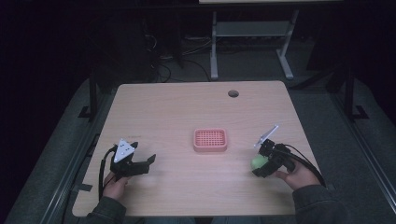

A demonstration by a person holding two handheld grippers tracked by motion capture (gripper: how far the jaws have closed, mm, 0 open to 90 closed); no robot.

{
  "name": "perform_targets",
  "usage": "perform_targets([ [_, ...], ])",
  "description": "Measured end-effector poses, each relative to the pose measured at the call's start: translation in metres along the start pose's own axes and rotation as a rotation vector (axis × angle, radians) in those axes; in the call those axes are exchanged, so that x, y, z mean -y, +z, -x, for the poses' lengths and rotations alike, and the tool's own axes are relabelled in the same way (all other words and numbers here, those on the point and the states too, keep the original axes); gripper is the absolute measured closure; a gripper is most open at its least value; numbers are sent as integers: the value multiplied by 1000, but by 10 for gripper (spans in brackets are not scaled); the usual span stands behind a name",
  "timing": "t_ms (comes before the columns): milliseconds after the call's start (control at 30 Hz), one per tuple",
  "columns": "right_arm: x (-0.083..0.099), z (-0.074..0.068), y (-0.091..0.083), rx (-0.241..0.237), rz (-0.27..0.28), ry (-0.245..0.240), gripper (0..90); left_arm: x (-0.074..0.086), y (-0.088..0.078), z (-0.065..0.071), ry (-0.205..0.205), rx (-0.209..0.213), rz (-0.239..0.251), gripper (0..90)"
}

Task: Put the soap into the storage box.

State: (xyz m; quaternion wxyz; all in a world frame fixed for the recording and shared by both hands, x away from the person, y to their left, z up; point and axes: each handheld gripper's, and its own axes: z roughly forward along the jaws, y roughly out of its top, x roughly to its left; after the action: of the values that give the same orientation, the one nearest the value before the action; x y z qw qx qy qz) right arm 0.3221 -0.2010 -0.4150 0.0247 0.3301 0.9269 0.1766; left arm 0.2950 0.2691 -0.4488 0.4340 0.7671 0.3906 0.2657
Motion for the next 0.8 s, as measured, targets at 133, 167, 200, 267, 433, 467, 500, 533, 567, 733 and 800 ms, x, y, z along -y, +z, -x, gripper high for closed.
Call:
perform_targets([
  [133,-7,-1,-2,-2,5,-10,257,0,0,0,0,0,1,143],
  [167,-11,0,-2,-11,9,-14,257,0,0,0,0,0,-1,143],
  [200,-11,0,-2,-11,9,-14,257,0,0,0,-1,-1,-6,143],
  [267,-14,0,-2,-15,14,-14,257,0,0,0,-3,0,-4,143],
  [433,-24,2,-1,-22,17,-20,257,0,0,0,-5,0,-3,143],
  [467,-26,3,-1,-26,19,-19,257,0,0,0,-5,0,-4,143],
  [500,-29,3,-2,-28,22,-23,257,0,0,0,-8,0,-4,143],
  [533,-31,3,-2,-29,25,-24,257,0,0,0,-9,0,-3,143],
  [567,-33,3,-2,-31,30,-25,257,0,0,0,-11,0,-2,143],
  [733,-46,2,-2,-33,29,-45,257,0,-1,0,-15,2,-3,143],
  [800,-50,1,-1,-42,32,-51,257,0,-1,0,-15,3,-3,143],
])
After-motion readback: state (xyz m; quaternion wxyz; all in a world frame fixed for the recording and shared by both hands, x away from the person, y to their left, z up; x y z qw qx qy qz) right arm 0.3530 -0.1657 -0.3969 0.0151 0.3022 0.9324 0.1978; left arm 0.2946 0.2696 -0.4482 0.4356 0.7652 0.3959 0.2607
